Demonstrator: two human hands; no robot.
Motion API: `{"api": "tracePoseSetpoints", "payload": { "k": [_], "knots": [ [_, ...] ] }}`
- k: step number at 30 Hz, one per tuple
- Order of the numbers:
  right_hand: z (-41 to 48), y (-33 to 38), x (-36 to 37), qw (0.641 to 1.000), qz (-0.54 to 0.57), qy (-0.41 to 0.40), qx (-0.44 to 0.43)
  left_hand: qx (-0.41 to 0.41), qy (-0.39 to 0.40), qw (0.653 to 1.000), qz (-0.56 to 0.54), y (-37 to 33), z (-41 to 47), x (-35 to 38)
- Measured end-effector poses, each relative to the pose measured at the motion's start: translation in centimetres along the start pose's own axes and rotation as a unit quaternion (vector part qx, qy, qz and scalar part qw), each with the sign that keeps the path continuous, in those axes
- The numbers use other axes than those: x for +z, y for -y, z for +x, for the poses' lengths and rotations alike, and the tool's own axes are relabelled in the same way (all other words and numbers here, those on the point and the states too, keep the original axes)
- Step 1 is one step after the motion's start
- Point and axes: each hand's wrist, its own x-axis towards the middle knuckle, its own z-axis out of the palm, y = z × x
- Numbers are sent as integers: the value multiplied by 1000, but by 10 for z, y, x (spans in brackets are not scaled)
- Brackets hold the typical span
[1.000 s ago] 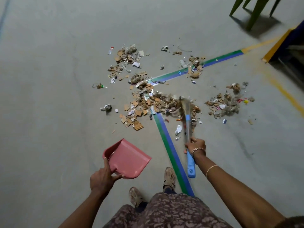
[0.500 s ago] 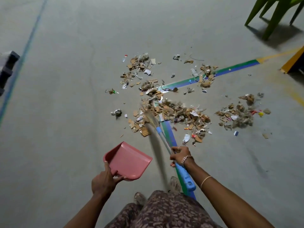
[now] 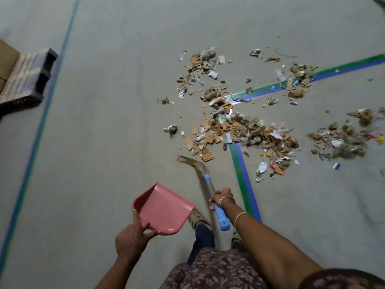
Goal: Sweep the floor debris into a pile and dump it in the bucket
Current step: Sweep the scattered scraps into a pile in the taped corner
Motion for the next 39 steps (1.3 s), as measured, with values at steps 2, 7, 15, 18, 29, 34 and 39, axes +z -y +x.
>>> {"api": "tracePoseSetpoints", "payload": {
  "k": [2, 7, 15, 18, 29, 34, 39],
  "knots": [
    [-5, 6, -1, 998, 28, -48, -5, 8, 4, 1000, 11, 4, 9, -1],
    [3, 31, -19, 984, 91, -149, -38, 41, 12, 999, 6, 12, 49, -2],
    [-25, 89, -42, 944, 91, -305, -80, 136, 5, 991, 3, 11, 136, -11],
    [-46, 110, -23, 933, 109, -327, -106, 166, 6, 986, 13, 7, 167, -17],
    [-55, 149, 53, 965, 117, -187, -139, 177, 1, 984, 35, 33, 239, -40],
    [-29, 165, 88, 989, -5, -82, -125, 147, 10, 989, 29, 66, 251, -30],
    [-2, 174, 121, 985, -133, 8, -105, 109, 34, 993, 43, 92, 254, -30]
  ]
}}
